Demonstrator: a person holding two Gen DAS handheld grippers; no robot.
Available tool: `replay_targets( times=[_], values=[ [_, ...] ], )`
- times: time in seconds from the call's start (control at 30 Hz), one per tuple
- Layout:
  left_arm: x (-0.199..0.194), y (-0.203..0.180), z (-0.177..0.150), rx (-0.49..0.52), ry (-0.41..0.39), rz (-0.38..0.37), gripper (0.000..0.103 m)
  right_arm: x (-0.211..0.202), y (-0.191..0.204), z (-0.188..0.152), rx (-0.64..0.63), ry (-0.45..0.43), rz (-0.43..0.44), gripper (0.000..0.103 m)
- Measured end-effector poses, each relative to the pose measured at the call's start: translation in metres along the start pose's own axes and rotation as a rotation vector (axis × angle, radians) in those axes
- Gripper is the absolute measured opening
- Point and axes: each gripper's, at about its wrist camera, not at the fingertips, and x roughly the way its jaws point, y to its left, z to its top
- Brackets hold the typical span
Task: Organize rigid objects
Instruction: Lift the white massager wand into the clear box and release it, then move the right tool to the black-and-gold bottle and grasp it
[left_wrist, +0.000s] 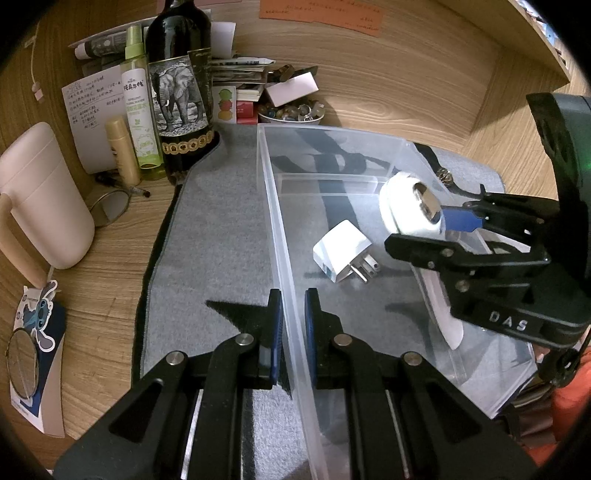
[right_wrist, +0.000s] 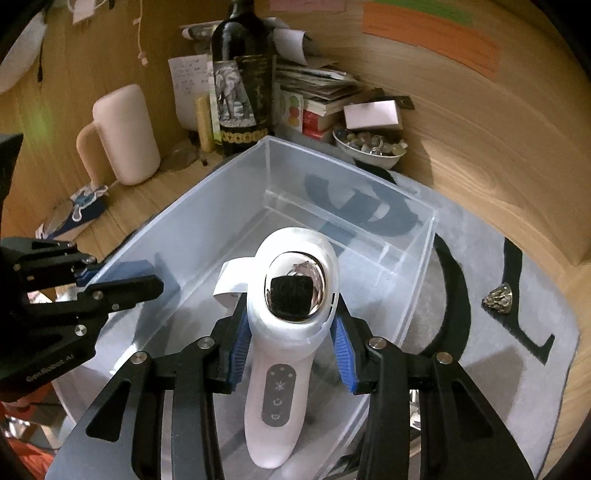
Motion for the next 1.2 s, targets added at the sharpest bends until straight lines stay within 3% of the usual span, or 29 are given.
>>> replay_targets(
  times=[0.4, 0.77, 1.2],
  values=[
    [0.0, 0.001, 0.0, -0.001, 0.0, 0.0, 0.01, -0.024, -0.002, 0.003, 0.007, -0.073, -0.009, 0.043],
    [0.0, 0.002, 0.0, 0.004, 0.001, 0.005, 0.01, -0.08, -0.016, 0.005, 0.036, -0.242, -0.081, 0.079],
    [0.0, 0.002, 0.0, 0.004, 0.001, 0.006, 0.01, -0.122, -0.059, -0.02, 0.135, -0.31, -0.212, 0.081]
  ],
)
